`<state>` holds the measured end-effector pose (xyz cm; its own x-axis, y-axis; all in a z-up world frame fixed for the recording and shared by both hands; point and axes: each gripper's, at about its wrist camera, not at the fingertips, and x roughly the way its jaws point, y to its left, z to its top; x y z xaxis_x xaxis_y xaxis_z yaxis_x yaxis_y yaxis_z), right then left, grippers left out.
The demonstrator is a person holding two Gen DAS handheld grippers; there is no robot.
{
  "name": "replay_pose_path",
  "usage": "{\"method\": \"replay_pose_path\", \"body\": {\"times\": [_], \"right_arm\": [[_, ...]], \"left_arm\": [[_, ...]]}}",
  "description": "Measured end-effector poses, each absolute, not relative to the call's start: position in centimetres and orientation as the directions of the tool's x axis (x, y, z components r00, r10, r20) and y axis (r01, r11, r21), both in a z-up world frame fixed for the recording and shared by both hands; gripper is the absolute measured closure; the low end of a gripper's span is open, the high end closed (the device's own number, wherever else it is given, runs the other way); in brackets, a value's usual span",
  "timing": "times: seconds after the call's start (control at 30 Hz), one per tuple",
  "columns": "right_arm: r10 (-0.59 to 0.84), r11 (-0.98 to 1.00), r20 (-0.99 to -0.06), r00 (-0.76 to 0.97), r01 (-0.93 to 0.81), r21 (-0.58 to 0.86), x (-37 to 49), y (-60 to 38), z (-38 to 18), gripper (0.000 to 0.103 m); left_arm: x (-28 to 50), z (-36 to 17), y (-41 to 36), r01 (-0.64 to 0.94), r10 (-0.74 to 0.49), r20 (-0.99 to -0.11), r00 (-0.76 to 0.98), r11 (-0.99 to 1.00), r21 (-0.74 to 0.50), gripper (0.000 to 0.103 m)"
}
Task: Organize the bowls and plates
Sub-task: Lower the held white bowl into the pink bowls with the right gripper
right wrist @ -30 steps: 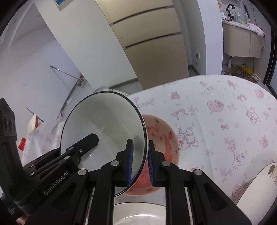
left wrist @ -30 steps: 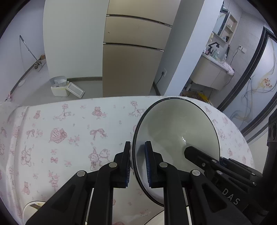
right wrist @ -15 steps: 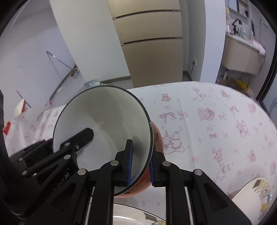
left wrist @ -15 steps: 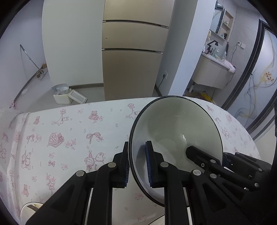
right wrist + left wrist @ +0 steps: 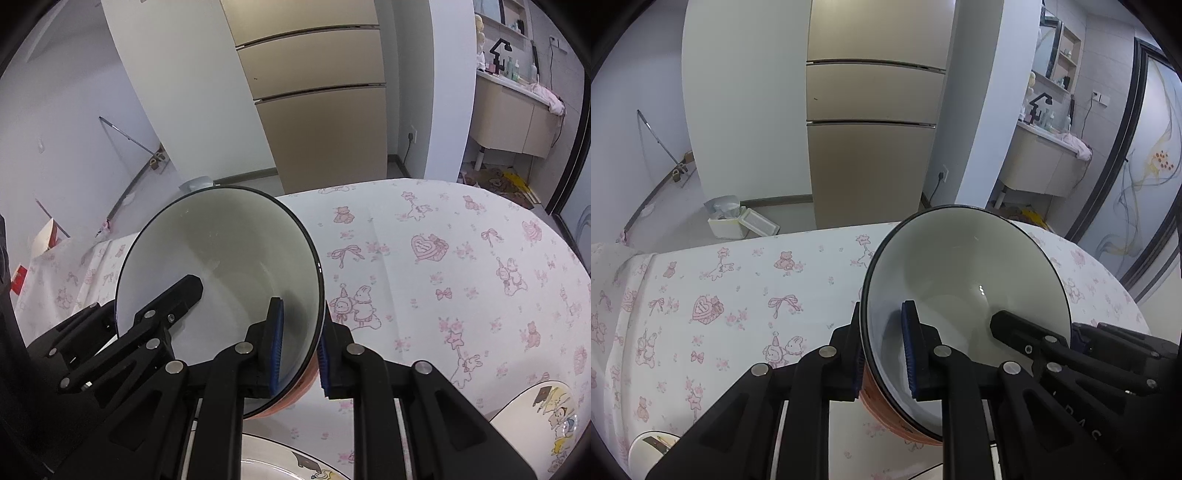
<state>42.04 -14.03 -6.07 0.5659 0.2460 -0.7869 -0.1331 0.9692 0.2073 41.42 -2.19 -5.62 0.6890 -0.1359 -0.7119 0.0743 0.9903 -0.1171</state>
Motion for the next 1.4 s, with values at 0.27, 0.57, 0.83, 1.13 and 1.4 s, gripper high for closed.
{"method": "replay_pose_path", "body": {"times": [0.27,0.57,0.83,1.13,1.4], "right_arm": [[0.25,0.968,-0.756,0.606,-0.151,0.199,41.5,-14.1,-5.1,0.087],[0.235,0.972,-0.744,0.625,-0.143,0.186,41.7,-14.4,-5.3,0.087],[0.265,0.964,-0.731,0.628,-0.171,0.203,42.2,-15.2,-6.3,0.088],[0.293,0.956,-0.714,0.636,-0.191,0.222,42.3,-15.4,-7.3,0.088],[0.27,0.963,-0.696,0.666,-0.188,0.194,42.0,-15.0,-7.5,0.088]], "left_arm": [[40.9,-4.4,-1.8,0.063,-0.133,-0.675,0.725,0.99,-0.127,0.085],[41.2,-5.4,-1.9,0.059,-0.143,-0.671,0.727,0.987,-0.147,0.085],[41.4,-6.1,-2.9,0.034,-0.104,-0.684,0.722,0.993,-0.115,0.085],[41.9,-6.7,-3.2,0.009,-0.077,-0.687,0.723,0.995,-0.102,0.085],[41.8,-7.1,-2.7,0.025,-0.091,-0.675,0.732,0.994,-0.107,0.085]]}}
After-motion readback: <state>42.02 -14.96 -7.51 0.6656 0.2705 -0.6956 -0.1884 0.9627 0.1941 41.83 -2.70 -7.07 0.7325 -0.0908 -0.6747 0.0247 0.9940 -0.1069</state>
